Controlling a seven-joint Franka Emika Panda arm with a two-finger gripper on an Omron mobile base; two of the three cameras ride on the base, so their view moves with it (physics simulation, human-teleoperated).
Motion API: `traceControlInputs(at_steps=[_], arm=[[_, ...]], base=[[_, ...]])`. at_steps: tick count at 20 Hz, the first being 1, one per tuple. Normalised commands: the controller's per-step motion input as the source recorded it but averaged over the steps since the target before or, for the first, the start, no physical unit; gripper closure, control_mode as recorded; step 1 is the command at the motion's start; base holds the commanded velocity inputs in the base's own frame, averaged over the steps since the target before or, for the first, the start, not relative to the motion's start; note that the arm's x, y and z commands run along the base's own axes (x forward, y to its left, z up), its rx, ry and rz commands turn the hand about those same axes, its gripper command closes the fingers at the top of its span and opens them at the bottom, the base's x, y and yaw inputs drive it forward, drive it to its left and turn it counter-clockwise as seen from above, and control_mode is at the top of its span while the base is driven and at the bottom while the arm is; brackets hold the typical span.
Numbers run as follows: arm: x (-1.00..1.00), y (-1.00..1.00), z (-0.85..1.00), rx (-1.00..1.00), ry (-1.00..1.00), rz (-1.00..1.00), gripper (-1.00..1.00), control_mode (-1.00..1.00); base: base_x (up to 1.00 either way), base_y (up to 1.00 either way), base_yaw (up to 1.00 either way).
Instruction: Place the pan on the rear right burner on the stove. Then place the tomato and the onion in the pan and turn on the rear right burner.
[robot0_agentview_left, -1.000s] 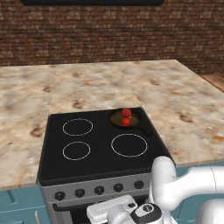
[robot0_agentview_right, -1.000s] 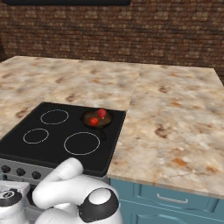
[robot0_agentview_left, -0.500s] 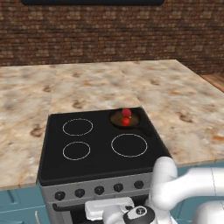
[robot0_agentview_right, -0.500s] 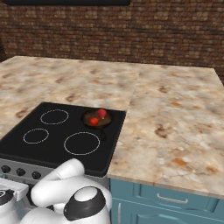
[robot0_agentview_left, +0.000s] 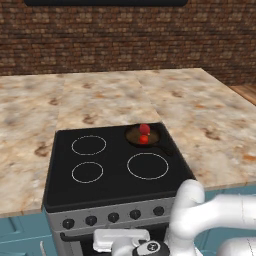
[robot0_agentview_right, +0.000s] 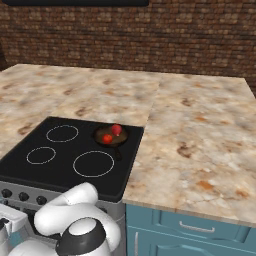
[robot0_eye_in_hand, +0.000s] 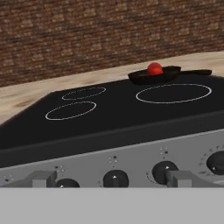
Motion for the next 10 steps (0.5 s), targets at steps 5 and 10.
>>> traceControlInputs(at_steps=[5,10], arm=[[0.06,-0.11,0.0,0.0,0.03,0.0,-1.0,-1.0],[0.06,-0.2,0.0,0.0,0.04,0.0,-1.0,-1.0]], base=[[0.0,0.0,0.0],[0.0,0.0,0.0]])
